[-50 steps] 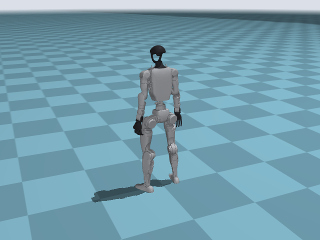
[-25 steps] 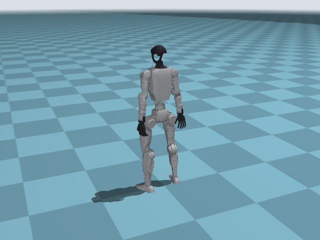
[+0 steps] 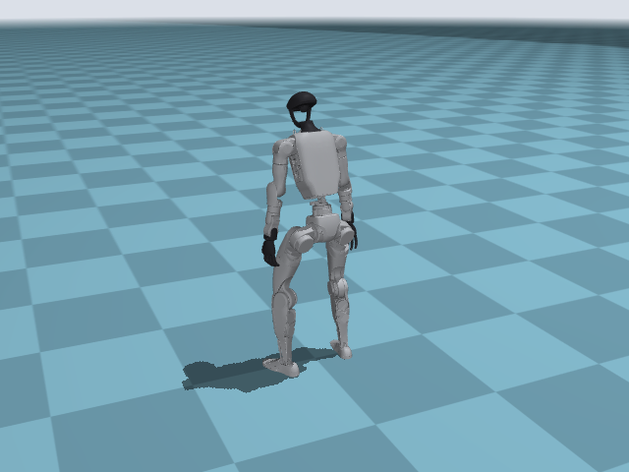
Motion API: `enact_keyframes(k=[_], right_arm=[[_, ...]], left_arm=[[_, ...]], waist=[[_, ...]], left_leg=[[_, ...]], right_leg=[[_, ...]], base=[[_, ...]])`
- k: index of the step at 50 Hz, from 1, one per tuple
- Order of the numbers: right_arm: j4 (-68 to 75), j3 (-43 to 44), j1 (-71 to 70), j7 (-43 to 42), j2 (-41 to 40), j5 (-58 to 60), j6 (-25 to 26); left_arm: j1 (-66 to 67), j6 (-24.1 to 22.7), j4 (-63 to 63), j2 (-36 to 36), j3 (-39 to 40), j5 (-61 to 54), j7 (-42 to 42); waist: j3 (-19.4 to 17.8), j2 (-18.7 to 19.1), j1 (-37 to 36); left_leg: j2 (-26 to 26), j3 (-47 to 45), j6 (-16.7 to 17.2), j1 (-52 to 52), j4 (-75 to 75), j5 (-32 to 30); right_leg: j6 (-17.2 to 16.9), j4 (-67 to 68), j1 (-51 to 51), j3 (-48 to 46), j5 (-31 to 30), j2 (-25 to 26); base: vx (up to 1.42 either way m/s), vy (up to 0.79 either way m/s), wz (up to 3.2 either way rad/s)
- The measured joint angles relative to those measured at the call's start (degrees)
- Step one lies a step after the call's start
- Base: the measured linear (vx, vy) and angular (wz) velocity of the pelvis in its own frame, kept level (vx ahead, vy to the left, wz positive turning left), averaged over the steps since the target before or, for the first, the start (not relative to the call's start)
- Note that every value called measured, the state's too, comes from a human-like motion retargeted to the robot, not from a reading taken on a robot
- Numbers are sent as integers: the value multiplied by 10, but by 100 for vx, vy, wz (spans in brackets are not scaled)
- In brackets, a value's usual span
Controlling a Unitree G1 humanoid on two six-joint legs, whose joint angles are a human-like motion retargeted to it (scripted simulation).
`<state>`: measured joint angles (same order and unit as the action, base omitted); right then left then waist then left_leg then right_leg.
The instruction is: Upper body actions
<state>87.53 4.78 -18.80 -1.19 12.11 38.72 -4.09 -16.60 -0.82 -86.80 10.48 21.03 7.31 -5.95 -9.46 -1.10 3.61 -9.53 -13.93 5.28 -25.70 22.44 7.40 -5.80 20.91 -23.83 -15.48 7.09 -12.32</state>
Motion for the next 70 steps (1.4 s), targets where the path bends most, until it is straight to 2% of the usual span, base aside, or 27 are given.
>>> enact_keyframes(k=[7,15,23,26,32,35,37,38,40,42,44,48,54,62,70], right_arm=[[-68,-8,-115,31,-16,45,-18],[-61,-3,-138,32,-11,27,-23],[-27,9,-72,12,-5,34,-10],[-8,18,-32,15,-8,18,-4],[26,14,41,32,-9,6,0],[29,4,81,23,-5,32,-7],[23,2,115,16,0,74,-10],[17,4,129,16,3,96,-9],[5,15,142,17,4,125,5],[5,30,145,13,0,112,19],[19,41,144,2,0,74,13],[32,57,156,20,1,28,-7],[24,63,153,43,-6,-23,-24],[14,18,113,47,-18,13,-21],[12,-29,45,46,-44,7,-22]], left_arm=[[-126,-3,52,24,-51,69,-31],[-194,-8,37,21,-58,73,-18],[-135,2,13,28,-57,92,-20],[-88,10,4,26,-44,95,-17],[18,-2,-13,20,-30,96,-21],[76,-22,-13,13,-24,111,-7],[125,-31,-12,6,-14,119,4],[143,-31,-13,3,-4,122,5],[154,-16,-21,-1,15,124,-2],[152,2,-32,-12,31,116,0],[153,0,-42,-18,39,87,6],[168,-5,-42,-24,51,69,-8],[156,-3,-17,-23,41,82,-8],[137,1,4,-20,37,76,-7],[91,-1,-1,-17,38,64,8]], waist=[[-18,-5,-8],[-48,-7,-24],[-40,-2,-22],[-36,-1,-18],[-28,0,-11],[-12,4,-11],[17,12,7],[33,11,16],[37,12,29],[16,13,20],[6,8,16],[31,12,21],[33,14,20],[39,14,13],[42,8,11]], left_leg=[[-23,4,-5,-146,134,42],[-28,11,-5,-177,182,54],[-18,11,-1,-113,117,32],[-7,10,1,-54,40,1],[15,-21,3,101,-153,-77],[26,-56,6,175,-235,-109],[16,-103,16,196,-246,-104],[26,-37,4,177,-229,-95],[27,-1,1,157,-201,-84],[23,-30,-2,178,-202,-80],[24,-27,-1,190,-201,-79],[27,-30,-1,193,-213,-84],[26,-26,0,191,-214,-86],[22,-39,1,203,-214,-79],[4,-45,3,159,-141,-39]], right_leg=[[21,117,-145,19,38,2],[29,171,-176,30,58,0],[24,115,-113,24,41,5],[16,42,-55,18,9,10],[-11,-134,82,11,-77,19],[-23,-197,136,4,-109,22],[-25,-223,156,-8,-118,30],[-22,-221,153,-8,-114,29],[-23,-203,148,-12,-101,20],[-21,-191,156,-9,-95,25],[-18,-190,170,-9,-92,25],[-20,-199,173,-10,-93,25],[-24,-209,182,-24,-97,26],[-24,-192,180,-11,-85,28],[-8,-83,114,9,-21,25]], base=[[-31,-3,-9],[-8,-2,3],[10,1,-1],[21,-2,-3],[24,0,-20],[33,5,-22],[43,11,16],[31,10,17],[8,4,10],[-9,-1,-4],[-4,0,-3],[12,4,5],[0,-1,16],[0,0,-5],[-5,0,-10]])
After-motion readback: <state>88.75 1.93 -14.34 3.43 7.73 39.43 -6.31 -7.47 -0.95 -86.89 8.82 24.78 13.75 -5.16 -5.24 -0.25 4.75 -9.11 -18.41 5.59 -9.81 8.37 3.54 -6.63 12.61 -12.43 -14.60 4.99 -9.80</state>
